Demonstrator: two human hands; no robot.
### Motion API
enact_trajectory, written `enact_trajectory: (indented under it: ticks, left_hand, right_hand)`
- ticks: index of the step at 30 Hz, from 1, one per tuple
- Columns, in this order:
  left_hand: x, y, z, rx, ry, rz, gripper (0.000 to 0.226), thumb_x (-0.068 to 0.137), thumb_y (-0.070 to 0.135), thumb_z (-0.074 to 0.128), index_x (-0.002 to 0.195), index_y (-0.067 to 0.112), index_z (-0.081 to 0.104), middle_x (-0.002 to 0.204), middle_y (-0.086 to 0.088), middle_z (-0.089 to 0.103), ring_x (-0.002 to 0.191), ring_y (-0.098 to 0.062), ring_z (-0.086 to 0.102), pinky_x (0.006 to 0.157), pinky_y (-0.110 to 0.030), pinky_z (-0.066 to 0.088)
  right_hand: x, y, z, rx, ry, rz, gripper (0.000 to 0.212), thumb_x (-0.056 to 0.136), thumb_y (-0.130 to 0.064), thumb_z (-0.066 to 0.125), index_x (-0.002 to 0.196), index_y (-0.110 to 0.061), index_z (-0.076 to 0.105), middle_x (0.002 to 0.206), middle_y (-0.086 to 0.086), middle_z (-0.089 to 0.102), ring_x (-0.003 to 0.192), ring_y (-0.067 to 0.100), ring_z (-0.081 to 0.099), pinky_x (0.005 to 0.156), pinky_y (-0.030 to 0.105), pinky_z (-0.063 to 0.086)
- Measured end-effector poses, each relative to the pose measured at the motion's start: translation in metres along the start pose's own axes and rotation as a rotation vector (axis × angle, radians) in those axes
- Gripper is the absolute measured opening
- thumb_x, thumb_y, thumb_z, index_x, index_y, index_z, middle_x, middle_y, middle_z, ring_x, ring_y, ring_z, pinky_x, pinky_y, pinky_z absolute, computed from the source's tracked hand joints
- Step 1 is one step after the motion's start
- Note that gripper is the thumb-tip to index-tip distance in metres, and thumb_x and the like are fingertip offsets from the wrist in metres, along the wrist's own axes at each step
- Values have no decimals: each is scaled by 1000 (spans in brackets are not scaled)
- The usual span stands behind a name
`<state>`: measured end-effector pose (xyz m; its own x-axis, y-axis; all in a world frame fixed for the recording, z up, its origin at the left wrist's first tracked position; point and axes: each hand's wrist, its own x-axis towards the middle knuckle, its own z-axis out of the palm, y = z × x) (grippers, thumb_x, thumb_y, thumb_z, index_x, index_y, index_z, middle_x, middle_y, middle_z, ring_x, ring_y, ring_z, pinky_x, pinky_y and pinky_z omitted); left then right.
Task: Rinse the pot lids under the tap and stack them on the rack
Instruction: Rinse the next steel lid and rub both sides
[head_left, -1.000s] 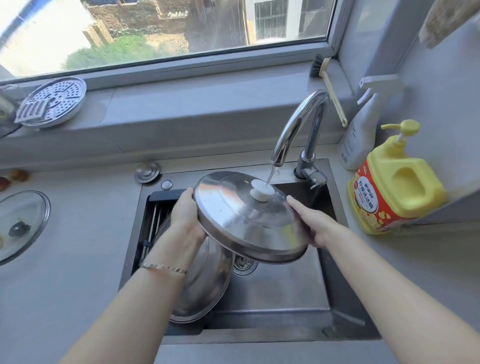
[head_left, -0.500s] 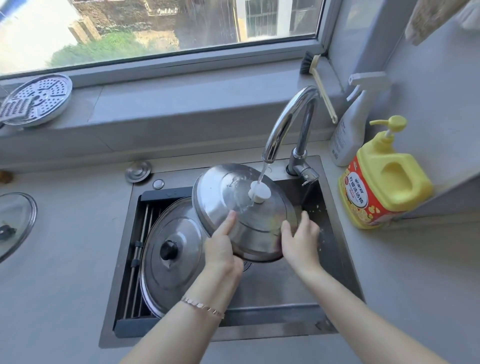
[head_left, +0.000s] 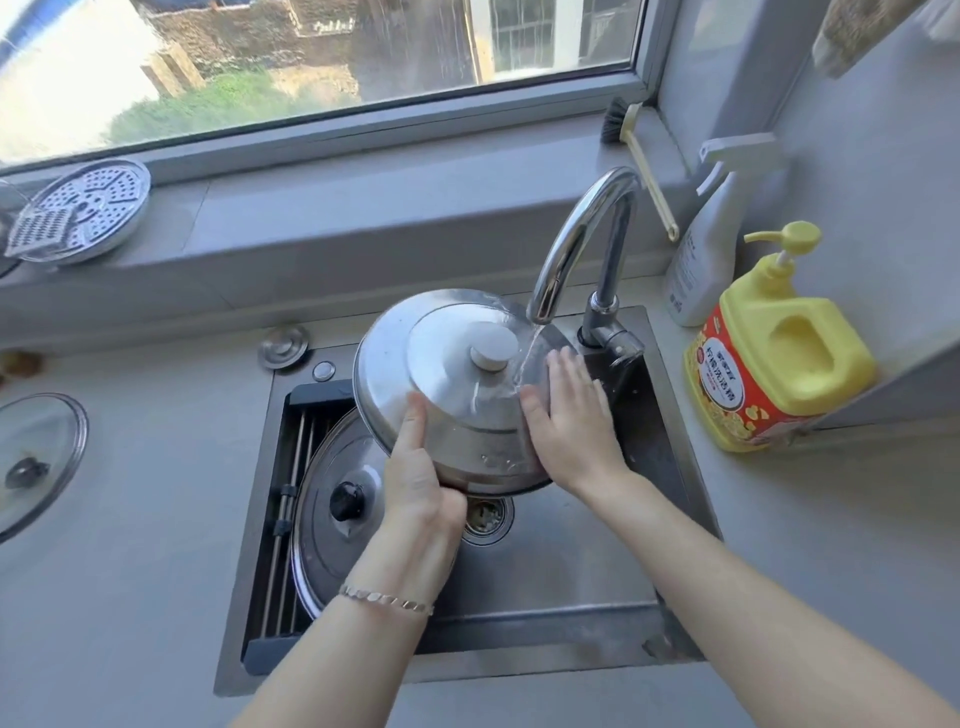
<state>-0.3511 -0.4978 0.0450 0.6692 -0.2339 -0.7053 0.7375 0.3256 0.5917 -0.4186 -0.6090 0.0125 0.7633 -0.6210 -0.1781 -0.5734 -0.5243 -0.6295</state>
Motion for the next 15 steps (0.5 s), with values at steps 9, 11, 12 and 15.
enact_trajectory:
  ticks: [9,11,12,15]
  left_hand:
    - [-4,1,1,-14,57,-48,36,78,39,69,102,12,68,103,-13,72,101,-32,65,93,-52,49]
    - [-4,3,-3,-15,67,-21,34,76,38,71,98,13,69,100,-11,73,99,-32,66,92,-53,50]
    - [-4,4,-3,-10,60,-17,37,75,39,72,100,12,69,101,-12,73,99,-32,67,91,-53,50]
    - [-4,3,-1,17,73,-9,47,75,40,72,110,9,67,103,-12,72,98,-32,67,91,-52,51]
  right_hand:
    - [2,-3,1,53,11,-26,64,95,-48,21,148,-12,20,157,4,15,145,15,10,119,41,6]
    - [9,7,-5,143,-28,162,63,98,-43,23,149,-8,9,158,7,4,146,17,0,119,37,1]
    - [5,6,-4,100,-21,170,64,98,-43,23,149,-8,7,158,7,1,146,18,-3,119,36,-2]
    - [-23,-13,9,-62,13,-52,73,91,-52,10,149,-9,2,158,6,-5,145,17,-11,116,33,-10]
